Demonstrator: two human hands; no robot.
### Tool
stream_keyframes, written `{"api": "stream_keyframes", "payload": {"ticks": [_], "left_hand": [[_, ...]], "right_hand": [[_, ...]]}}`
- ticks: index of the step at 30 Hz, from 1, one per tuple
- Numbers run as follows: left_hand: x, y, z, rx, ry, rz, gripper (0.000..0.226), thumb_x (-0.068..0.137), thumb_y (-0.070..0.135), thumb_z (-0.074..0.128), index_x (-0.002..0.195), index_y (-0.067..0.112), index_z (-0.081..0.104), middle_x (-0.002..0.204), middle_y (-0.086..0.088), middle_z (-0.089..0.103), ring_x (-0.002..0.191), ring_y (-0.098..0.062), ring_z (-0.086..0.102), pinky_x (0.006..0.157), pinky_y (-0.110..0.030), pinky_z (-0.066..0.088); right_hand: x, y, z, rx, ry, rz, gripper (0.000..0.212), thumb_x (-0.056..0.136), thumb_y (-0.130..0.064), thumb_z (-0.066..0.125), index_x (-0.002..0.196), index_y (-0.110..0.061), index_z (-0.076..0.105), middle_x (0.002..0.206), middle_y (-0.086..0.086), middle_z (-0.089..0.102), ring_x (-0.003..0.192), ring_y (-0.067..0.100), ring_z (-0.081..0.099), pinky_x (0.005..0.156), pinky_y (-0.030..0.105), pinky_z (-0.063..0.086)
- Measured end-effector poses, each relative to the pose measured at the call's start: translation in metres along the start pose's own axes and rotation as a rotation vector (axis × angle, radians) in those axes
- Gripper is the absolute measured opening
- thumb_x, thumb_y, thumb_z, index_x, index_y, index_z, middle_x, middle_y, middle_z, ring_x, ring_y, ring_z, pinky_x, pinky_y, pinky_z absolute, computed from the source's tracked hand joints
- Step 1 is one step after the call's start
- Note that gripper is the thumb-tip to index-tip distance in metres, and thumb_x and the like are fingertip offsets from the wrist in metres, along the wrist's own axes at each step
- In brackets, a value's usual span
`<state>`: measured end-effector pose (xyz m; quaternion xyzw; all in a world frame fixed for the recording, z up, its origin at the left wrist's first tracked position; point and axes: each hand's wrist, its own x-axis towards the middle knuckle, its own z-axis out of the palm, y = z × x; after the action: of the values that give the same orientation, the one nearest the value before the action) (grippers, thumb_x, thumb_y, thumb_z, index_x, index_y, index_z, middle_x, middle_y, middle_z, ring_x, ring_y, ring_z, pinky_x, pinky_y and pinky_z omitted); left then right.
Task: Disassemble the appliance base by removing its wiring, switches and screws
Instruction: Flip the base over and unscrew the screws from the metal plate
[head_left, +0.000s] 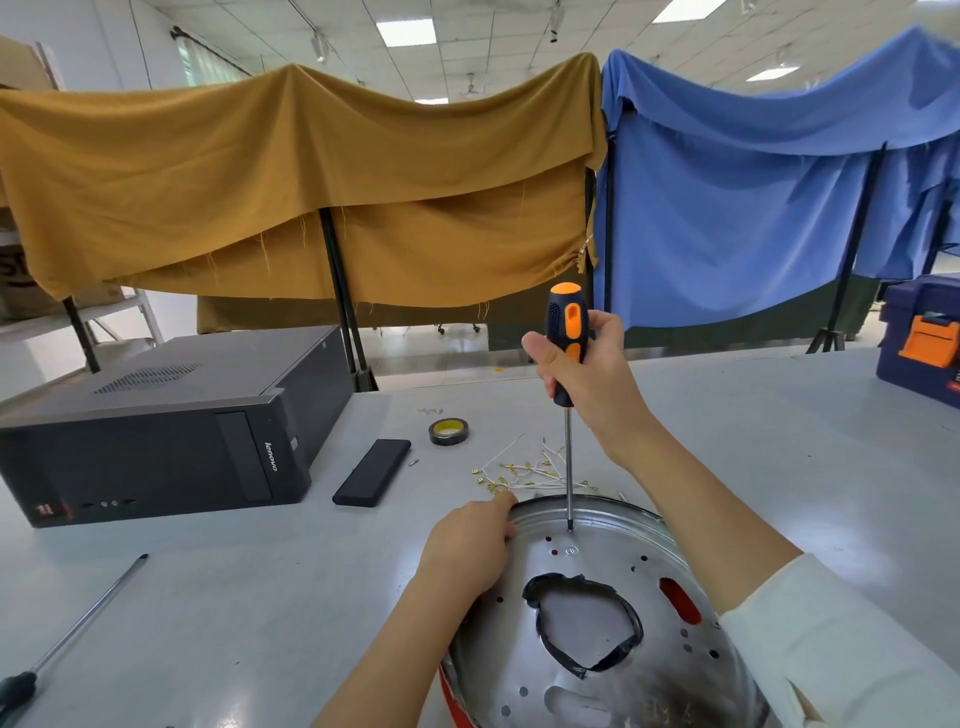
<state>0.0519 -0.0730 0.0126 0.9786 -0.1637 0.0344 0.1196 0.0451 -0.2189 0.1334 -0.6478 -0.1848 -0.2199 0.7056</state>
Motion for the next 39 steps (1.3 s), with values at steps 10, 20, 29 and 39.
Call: {"api": "stream_keyframes", "payload": {"ticks": [10, 20, 29, 39], "left_hand": [[-0.0005, 0.0008, -0.0002, 0.015, 0.006, 0.011, 0.029, 0.095, 0.016, 0.037, 0.124, 0.02, 0.044, 0.11, -0.012, 0.061, 0.096, -0.032, 0.057, 0.069, -0.032, 0.039], [0.0, 0.0004, -0.0005, 0.02, -0.004, 0.004, 0.028, 0.097, 0.02, 0.037, 0.124, 0.022, 0.044, 0.11, -0.012, 0.061, 0.096, -0.032, 0.057, 0.067, -0.033, 0.039], [-0.0001, -0.0003, 0.0006, 0.008, 0.01, 0.009, 0.027, 0.096, 0.02, 0.038, 0.123, 0.022, 0.045, 0.111, -0.011, 0.061, 0.097, -0.031, 0.057, 0.067, -0.031, 0.039], [0.0, 0.0001, 0.0001, 0.017, 0.0, 0.01, 0.03, 0.097, 0.022, 0.037, 0.127, 0.022, 0.043, 0.114, -0.012, 0.06, 0.099, -0.032, 0.057, 0.072, -0.035, 0.041]], "right_hand": [[-0.001, 0.0051, -0.0062, 0.069, -0.01, 0.007, 0.02, 0.096, -0.039, 0.044, 0.104, -0.021, 0.049, 0.084, -0.002, 0.055, 0.067, 0.009, 0.05, 0.066, 0.028, 0.045], [-0.0027, 0.0058, -0.0083, 0.032, 0.049, -0.004, 0.022, 0.099, -0.04, 0.036, 0.102, -0.027, 0.054, 0.083, -0.005, 0.061, 0.07, 0.008, 0.057, 0.07, 0.026, 0.047], [-0.0048, 0.0056, -0.0073, 0.008, 0.056, -0.053, 0.017, 0.093, -0.025, 0.056, 0.1, -0.022, 0.041, 0.08, -0.001, 0.058, 0.062, 0.009, 0.056, 0.057, 0.019, 0.045], [-0.0049, 0.0041, -0.0058, 0.038, 0.033, -0.013, 0.029, 0.09, -0.028, 0.061, 0.101, -0.021, 0.034, 0.071, 0.0, 0.053, 0.057, 0.011, 0.048, 0.056, 0.023, 0.043]]}}
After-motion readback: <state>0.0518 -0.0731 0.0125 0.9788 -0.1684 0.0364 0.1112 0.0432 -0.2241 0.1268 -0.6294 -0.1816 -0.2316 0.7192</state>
